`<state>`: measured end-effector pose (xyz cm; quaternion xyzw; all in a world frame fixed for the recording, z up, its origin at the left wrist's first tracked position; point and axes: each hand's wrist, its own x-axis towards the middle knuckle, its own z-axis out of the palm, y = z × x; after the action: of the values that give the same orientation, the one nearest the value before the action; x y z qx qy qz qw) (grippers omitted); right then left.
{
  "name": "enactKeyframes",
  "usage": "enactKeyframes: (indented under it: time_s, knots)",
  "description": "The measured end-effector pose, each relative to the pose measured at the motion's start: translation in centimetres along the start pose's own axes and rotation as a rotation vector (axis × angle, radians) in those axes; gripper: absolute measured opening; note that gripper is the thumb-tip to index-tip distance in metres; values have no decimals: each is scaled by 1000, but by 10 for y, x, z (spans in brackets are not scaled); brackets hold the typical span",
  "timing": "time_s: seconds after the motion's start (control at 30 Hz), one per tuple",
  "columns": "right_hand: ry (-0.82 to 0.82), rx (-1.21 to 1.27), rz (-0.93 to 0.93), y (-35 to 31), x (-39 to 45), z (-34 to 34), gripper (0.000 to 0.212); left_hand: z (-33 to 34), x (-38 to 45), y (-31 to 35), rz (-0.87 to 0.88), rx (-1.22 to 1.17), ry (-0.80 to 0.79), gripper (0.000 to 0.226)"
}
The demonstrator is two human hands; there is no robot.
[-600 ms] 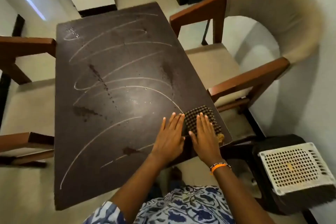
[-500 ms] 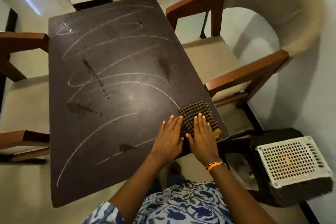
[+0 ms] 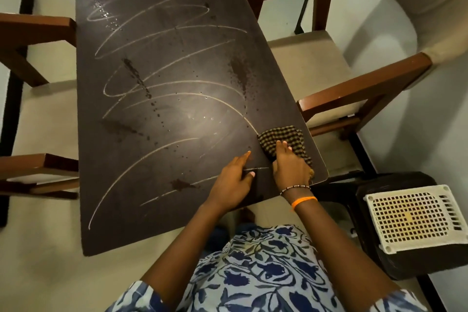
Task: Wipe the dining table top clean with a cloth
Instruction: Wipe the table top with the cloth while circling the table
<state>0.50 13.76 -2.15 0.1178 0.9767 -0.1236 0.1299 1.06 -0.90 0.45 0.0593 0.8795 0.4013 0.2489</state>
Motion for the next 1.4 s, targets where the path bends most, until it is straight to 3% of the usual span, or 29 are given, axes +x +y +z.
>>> enactKeyframes:
  time_s: [0.17, 0.33, 0.53, 0.67, 0.8, 0.93, 1.13, 1.27, 1.33, 1.4]
  knots:
    - [-8, 531, 88, -25, 22, -31, 33, -28, 0, -7, 8, -105, 51, 53]
    - [-218, 1272, 221, -86, 36, -37, 15, -79, -3, -29, 60, -161, 123, 49]
    - [-364, 1645, 186, -189, 53, -24, 22, -165, -1, -81, 77, -161, 247, 42]
    - [-382, 1716, 141, -262, 72, -8, 48, -230, 8, -130, 100, -125, 275, 40]
    - [-381, 1708, 108, -332, 108, 0, 50, -294, 35, -181, 79, -52, 337, 37]
    - [-289, 1536, 133, -384, 163, -5, 29, -345, 77, -216, 22, -14, 400, 37]
    - [-31, 917, -140, -446, 277, -48, 38, -402, 162, -253, -140, 49, 408, 43]
    - [302, 396, -194, -477, 354, -66, 11, -434, 212, -271, -188, 157, 428, 44]
    - [343, 259, -196, -495, 392, -63, 28, -449, 238, -276, -209, 135, 467, 41]
    - [231, 201, -251, -509, 433, -51, 46, -463, 263, -279, -222, 124, 495, 39]
